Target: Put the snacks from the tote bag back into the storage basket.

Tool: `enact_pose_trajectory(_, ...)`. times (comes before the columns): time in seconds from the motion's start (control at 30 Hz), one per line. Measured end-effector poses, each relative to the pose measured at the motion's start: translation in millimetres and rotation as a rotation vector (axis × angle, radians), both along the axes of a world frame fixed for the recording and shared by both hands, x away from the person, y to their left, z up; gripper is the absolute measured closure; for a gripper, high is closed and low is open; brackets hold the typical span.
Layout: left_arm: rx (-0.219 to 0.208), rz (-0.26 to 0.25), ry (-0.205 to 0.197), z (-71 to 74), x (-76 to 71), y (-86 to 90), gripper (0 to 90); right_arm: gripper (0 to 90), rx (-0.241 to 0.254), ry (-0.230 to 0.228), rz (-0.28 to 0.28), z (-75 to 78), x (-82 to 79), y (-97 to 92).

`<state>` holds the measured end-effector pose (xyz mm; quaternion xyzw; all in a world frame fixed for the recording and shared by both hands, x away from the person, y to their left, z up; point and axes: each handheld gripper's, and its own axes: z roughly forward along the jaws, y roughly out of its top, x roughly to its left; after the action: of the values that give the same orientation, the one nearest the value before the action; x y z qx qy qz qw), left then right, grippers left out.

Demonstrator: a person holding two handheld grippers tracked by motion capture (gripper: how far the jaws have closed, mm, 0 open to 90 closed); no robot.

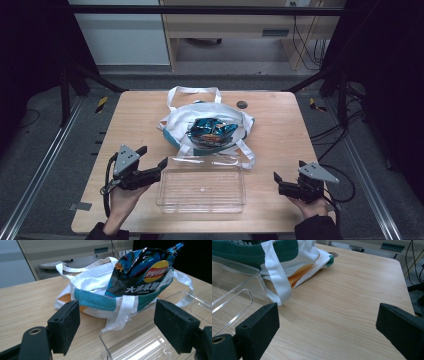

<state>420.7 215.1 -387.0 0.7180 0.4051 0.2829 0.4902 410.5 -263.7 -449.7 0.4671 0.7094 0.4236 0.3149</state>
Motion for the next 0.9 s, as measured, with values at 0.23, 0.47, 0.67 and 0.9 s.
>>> enact_pose_trajectory(0.23, 0.002, -0.014, -0.004, 4.4, 8.0, -10.3, 20.7, 5.2, -0.001, -0.001, 0.000, -0.1, 0.0, -0.1)
enact_pose_trajectory(0.47, -0.009, -0.025, -0.003, 9.3, 14.3, -20.0, 20.7, 5.2, -0.003, 0.003, 0.000, -0.1, 0.0, -0.1)
enact_pose_trajectory(0.67, -0.006, -0.032, -0.011, 11.4, 18.6, -27.4, 20.7, 5.2, -0.006, 0.001, 0.000, -0.2, 0.1, -0.1)
enact_pose_trajectory(0.9, -0.004, -0.035, -0.016, 14.2, 24.3, -34.4, 20.7, 5.2, -0.005, 0.003, 0.001, -0.3, 0.1, 0.1)
